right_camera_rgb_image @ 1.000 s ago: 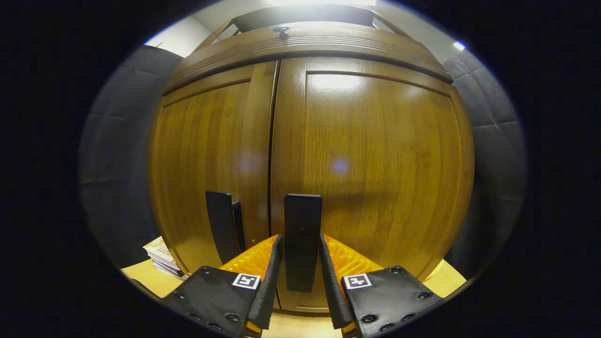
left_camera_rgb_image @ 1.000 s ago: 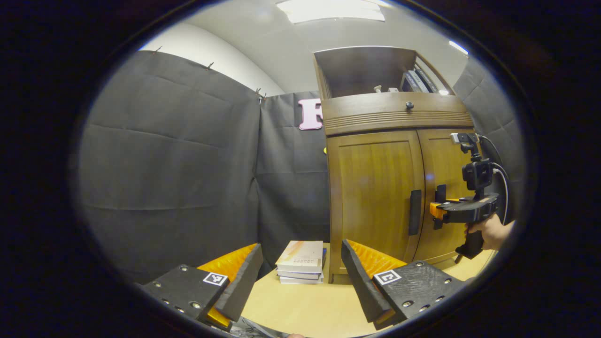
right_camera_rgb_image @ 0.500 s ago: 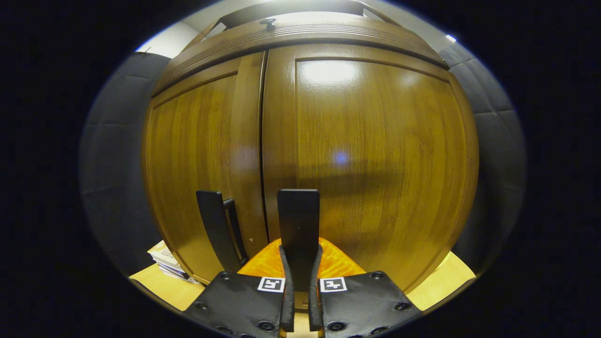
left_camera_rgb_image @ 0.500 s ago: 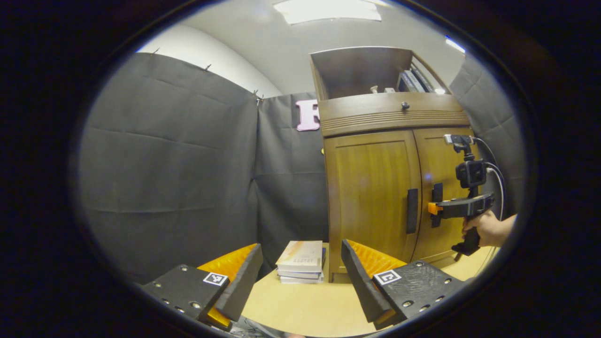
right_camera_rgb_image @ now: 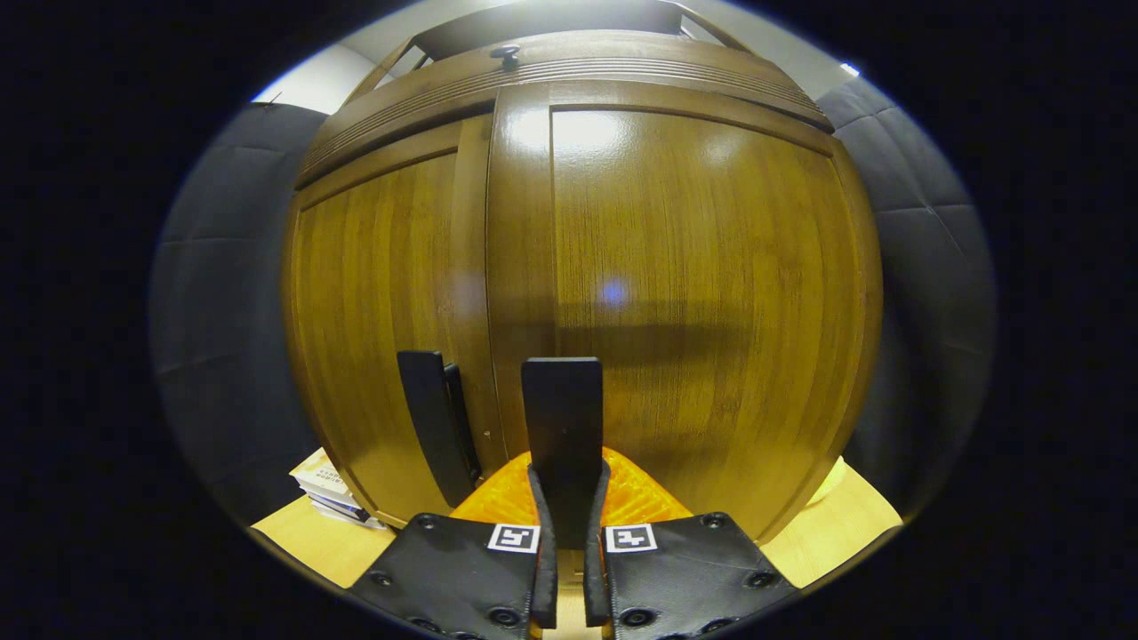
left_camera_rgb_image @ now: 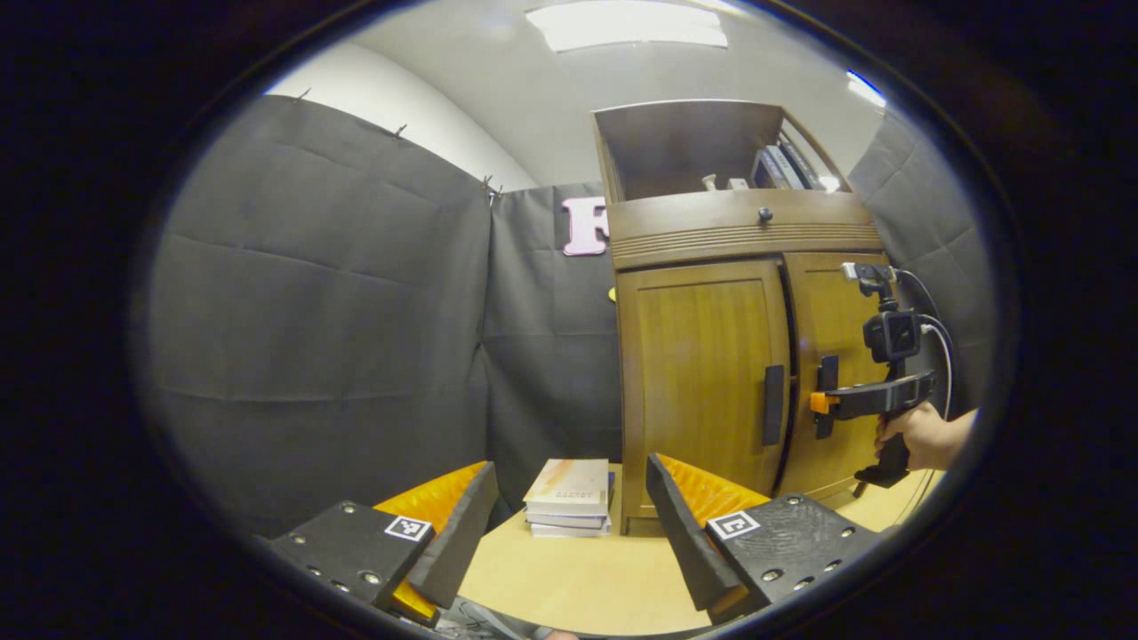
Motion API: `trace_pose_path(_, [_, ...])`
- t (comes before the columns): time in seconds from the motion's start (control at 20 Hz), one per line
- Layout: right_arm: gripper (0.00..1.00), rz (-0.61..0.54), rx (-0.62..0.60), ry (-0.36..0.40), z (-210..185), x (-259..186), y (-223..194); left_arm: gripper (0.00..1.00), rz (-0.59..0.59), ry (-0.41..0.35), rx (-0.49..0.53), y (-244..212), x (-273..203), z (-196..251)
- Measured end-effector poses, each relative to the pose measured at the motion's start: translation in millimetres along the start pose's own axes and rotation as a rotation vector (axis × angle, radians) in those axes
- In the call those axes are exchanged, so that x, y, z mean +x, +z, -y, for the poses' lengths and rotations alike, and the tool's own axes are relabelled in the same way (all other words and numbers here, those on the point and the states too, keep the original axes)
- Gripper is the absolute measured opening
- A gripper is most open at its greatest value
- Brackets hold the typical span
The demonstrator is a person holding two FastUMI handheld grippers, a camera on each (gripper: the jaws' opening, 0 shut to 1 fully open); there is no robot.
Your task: Open the right door of the double-door shoe cabinet with the right hand, and open the left door with the left hand.
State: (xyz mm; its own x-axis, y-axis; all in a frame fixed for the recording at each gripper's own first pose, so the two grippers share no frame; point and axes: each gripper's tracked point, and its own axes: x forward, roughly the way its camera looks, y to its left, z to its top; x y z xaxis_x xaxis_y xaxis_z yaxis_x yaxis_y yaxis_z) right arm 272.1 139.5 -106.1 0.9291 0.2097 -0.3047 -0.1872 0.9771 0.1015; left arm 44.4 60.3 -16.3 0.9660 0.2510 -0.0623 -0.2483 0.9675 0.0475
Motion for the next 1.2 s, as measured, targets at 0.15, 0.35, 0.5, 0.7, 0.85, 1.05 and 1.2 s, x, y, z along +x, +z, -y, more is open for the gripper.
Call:
trace_pose_path(0.15, [0.13,-0.001,-0.002,0.009,1.4,-12.1,-1.8,0.98,0.011,-0.02,0.002,1.6,-2.2,1.7])
trace_pose_path(0.35, [0.1,-0.004,-0.009,0.032,3.7,-26.9,-3.2,0.97,0.024,-0.048,0.002,3.0,-5.1,3.7])
trace_pose_path(0.5, [0.1,-0.006,-0.01,0.05,5.2,-35.7,-3.4,0.97,0.034,-0.062,0.001,5.1,-7.3,5.2])
trace_pose_path(0.7, [0.1,-0.008,-0.018,0.075,10.7,-54.7,-7.8,0.97,0.049,-0.081,0.002,7.7,-8.6,7.5])
trace_pose_path(0.85, [0.1,-0.012,-0.022,0.1,16.3,-69.2,-10.2,0.97,0.051,-0.106,0.001,9.0,-9.9,9.6])
trace_pose_path(1.05, [0.1,-0.011,-0.024,0.115,24.7,-86.1,-12.0,0.97,0.062,-0.148,0.004,15.4,-11.2,11.5])
trace_pose_path(1.2, [0.1,-0.016,-0.034,0.117,30.7,-98.0,-14.0,0.97,0.071,-0.173,0.001,18.3,-13.6,14.3])
